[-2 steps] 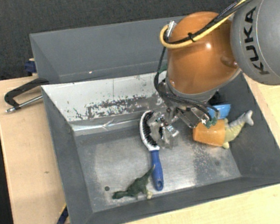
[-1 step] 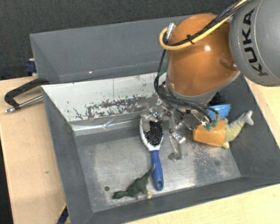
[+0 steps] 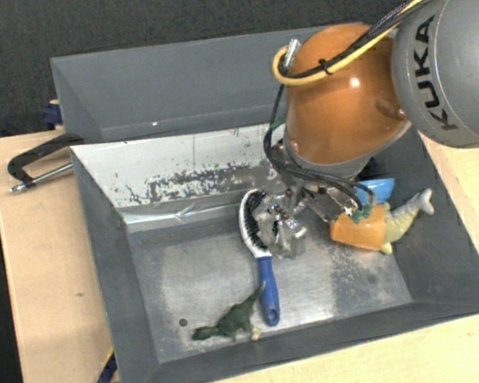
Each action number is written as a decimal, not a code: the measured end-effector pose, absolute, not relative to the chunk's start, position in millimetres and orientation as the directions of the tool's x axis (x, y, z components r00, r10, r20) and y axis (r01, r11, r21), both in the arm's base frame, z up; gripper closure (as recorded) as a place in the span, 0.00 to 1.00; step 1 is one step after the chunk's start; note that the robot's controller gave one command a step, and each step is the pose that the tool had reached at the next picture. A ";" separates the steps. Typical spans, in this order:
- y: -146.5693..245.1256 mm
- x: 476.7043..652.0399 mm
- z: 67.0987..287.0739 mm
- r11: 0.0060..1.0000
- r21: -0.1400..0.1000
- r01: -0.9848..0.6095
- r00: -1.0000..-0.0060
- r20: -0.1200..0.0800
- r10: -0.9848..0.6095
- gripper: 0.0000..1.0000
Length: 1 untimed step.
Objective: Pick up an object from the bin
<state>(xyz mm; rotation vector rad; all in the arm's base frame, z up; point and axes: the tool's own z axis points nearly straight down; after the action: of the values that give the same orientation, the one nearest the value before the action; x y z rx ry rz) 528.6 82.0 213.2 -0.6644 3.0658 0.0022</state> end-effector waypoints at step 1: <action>82.0 528.6 213.2 0.910 0.000 -0.414 -0.910 -0.005 -0.414 0.00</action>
Offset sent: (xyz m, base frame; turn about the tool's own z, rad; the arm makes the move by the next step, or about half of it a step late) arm 0.0000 0.0000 0.0000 0.0000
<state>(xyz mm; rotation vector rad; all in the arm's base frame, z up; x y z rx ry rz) 528.6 82.0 213.2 -0.6644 3.0659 0.0021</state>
